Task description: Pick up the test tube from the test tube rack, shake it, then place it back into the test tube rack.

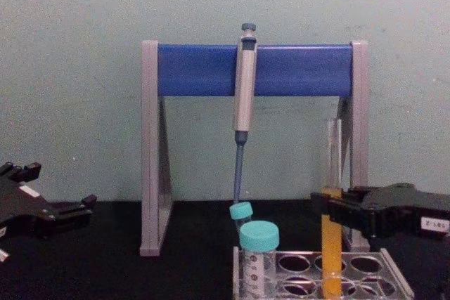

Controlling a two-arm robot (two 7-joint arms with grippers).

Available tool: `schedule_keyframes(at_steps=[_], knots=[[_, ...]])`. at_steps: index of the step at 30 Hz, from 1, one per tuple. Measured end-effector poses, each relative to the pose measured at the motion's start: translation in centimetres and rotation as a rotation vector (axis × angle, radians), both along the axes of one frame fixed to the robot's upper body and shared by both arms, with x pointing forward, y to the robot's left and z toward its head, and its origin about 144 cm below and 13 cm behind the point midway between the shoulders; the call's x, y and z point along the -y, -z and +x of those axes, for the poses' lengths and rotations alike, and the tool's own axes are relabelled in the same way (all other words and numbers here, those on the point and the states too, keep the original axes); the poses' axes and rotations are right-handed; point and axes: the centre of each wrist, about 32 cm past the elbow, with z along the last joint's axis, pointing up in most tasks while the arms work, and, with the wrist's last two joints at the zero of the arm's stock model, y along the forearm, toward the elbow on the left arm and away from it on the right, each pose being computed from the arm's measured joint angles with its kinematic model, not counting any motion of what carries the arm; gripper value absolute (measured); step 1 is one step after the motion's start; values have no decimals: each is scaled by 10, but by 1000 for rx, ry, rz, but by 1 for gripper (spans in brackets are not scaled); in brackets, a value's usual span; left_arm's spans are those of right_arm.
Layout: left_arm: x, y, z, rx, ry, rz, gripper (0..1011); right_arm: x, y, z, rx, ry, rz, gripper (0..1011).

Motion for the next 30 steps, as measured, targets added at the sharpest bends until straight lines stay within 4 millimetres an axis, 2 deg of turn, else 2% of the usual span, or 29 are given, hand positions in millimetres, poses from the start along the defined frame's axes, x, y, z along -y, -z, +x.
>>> schedule_keyframes(at_steps=[10, 22, 30], knots=[[0, 0, 0, 0, 0, 0, 1001, 1, -1, -8, 72, 5, 27, 224], [0, 0, 0, 0, 0, 0, 1001, 3, -21, -9, 163, 5, 48, 223], [0, 0, 0, 0, 0, 0, 1001, -1, -35, -2, 205, 14, 88, 224]])
